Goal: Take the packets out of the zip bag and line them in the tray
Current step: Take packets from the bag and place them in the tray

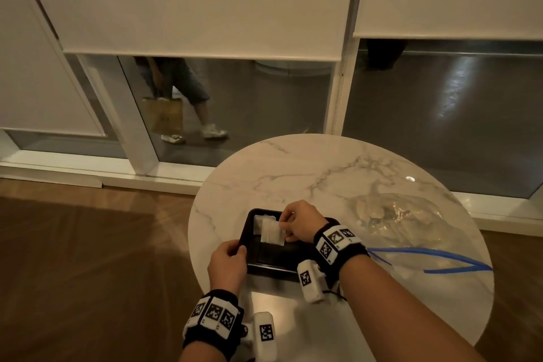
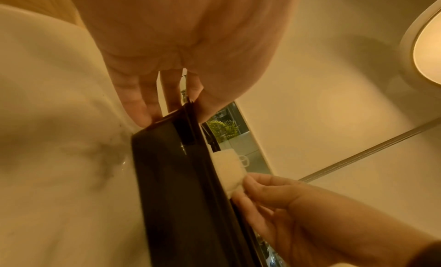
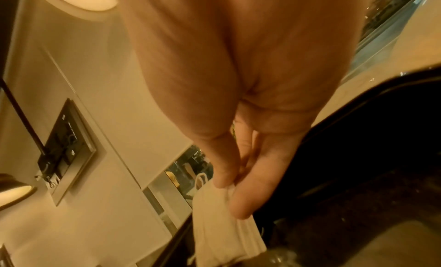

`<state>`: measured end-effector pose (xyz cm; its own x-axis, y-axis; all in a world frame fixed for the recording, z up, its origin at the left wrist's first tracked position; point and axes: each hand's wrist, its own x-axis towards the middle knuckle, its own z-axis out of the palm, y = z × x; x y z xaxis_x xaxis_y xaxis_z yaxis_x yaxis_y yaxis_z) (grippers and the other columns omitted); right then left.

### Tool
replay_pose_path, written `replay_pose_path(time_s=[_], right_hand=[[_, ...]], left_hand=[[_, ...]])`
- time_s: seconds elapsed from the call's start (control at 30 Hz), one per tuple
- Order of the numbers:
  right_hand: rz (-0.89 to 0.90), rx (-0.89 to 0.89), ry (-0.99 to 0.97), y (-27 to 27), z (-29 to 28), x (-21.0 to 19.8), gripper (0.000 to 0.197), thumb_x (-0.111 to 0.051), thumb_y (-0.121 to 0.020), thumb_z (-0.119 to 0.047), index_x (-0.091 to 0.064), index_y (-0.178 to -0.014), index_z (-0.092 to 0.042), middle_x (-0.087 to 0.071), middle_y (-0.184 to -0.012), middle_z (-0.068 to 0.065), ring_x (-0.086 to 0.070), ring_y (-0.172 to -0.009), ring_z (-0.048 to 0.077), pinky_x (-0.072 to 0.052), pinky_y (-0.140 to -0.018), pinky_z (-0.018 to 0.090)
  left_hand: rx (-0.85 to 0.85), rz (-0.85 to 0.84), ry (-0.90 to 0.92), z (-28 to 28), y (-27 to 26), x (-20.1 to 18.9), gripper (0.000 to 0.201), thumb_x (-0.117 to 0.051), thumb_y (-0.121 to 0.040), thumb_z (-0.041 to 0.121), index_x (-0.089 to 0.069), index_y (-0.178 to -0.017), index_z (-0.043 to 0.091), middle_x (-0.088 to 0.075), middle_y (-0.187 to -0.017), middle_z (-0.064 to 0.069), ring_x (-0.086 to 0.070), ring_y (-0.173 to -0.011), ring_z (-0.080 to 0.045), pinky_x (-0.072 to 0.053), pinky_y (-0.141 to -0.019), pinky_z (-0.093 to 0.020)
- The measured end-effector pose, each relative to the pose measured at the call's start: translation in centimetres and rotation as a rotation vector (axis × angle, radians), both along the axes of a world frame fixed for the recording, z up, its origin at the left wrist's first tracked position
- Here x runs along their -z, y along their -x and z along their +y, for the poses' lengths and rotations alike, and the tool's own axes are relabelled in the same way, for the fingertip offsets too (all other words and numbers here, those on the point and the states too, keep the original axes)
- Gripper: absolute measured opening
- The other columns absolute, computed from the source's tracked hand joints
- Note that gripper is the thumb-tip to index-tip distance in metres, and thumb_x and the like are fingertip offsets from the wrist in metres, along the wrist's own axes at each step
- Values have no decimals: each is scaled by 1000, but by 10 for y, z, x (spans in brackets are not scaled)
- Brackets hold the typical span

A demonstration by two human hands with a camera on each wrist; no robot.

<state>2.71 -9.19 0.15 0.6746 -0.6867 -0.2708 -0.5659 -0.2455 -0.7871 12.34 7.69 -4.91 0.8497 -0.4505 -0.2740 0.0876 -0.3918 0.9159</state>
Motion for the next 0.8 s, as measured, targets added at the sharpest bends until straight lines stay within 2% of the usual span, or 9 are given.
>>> replay_pose_path(time_s=[0.13, 0.2, 0.37, 0.63, 0.8], right_hand=[[71, -8, 49, -15, -3, 12, 18, -71, -89, -13, -65, -74, -20, -75, -79, 12, -75, -78, 26, -64, -72, 41], [116, -22, 62, -21, -2, 13, 19, -71, -89, -13, -66, -72, -22, -75, -79, 11, -75, -81, 26, -63, -74, 41], [135, -17, 34, -34, -3, 11, 2, -75, -85, -8, -75, -85, -10, -76, -86, 14, -75, -80, 25, -64, -75, 41], [213, 10, 83, -46, -4, 7, 9, -74, -85, -5, -75, -79, -12, -74, -82, 13, -75, -75, 27, -64, -66, 39], [213, 15, 115, -53, -4, 9, 7, -75, -82, -2, -78, -81, -8, -75, -85, 17, -74, -77, 31, -64, -70, 42]], left_hand=[[-21, 5, 19, 0, -1, 1, 24, -60, -99, 12, -68, -121, 15, -70, -113, -4, -63, -105, -22, -50, -95, -34], [-26, 10, 17, 0, -1, 2, 23, -60, -99, 13, -68, -120, 15, -70, -111, -3, -63, -104, -22, -50, -94, -34], [-14, 12, 17, 1, -1, 3, 24, -60, -98, 14, -68, -120, 16, -70, -112, -2, -63, -105, -22, -52, -98, -38], [3, 2, 20, 1, -2, 2, 24, -61, -98, 13, -68, -120, 17, -70, -112, 0, -63, -107, -20, -52, -101, -40], [5, -19, 23, 2, -2, 3, 22, -61, -98, 12, -69, -118, 18, -67, -106, 4, -61, -103, -17, -49, -93, -31]])
